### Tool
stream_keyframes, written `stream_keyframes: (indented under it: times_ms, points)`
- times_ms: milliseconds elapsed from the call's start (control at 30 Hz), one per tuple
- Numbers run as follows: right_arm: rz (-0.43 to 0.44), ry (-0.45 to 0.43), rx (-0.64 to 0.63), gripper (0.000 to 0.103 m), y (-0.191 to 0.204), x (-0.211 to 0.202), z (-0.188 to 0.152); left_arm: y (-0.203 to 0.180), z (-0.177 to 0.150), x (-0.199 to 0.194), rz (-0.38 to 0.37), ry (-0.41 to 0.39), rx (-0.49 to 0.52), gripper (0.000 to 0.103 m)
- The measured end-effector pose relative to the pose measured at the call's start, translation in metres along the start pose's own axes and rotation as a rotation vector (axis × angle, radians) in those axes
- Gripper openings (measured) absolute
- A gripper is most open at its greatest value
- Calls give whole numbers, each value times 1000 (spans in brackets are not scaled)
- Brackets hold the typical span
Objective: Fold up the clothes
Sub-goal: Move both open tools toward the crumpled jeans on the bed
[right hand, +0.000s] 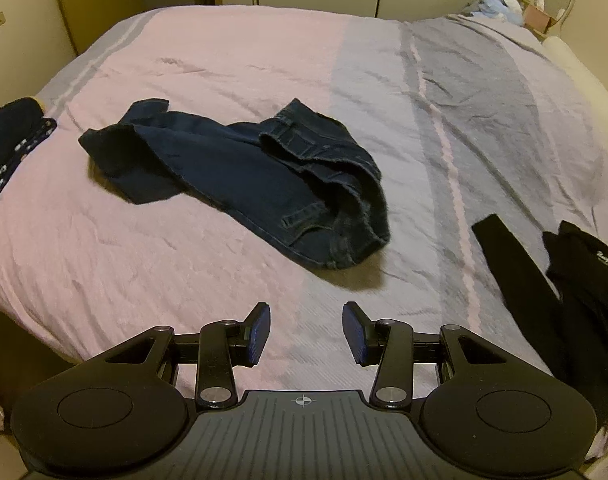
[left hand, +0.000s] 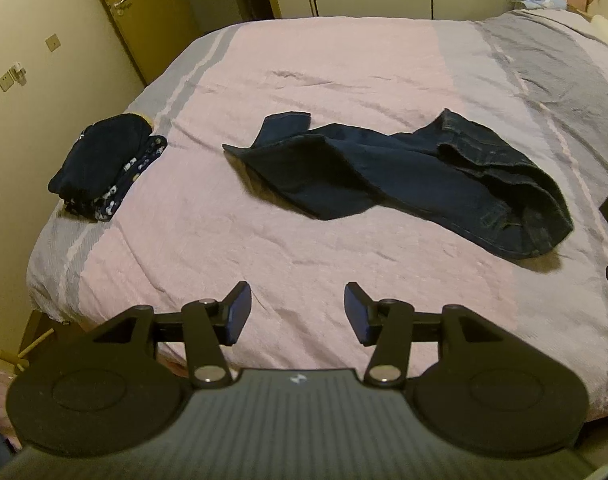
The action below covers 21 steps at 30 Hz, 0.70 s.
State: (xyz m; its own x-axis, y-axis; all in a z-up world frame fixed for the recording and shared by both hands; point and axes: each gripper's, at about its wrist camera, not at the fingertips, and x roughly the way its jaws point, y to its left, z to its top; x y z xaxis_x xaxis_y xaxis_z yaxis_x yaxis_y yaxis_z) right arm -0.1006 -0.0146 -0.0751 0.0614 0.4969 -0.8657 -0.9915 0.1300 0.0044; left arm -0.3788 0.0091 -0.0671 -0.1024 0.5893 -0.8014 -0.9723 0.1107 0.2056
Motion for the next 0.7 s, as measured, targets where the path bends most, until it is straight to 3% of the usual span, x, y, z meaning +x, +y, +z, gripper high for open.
stream_keyframes:
  times_ms: [200,367,533,700]
  points:
    - [-8,-28,117,44,0,27,27,35,36,47,-16,13,25,48]
    - [-80,-62,248,44,-11,45,38,54,77,93,-48,28,92,48]
    - [-109,-53,454,44,-21,60,22,64,106,129,-116,28,178,53]
    - [-127,-54,649,44,-32,75,-7,71,113,166,-142,67,216,54]
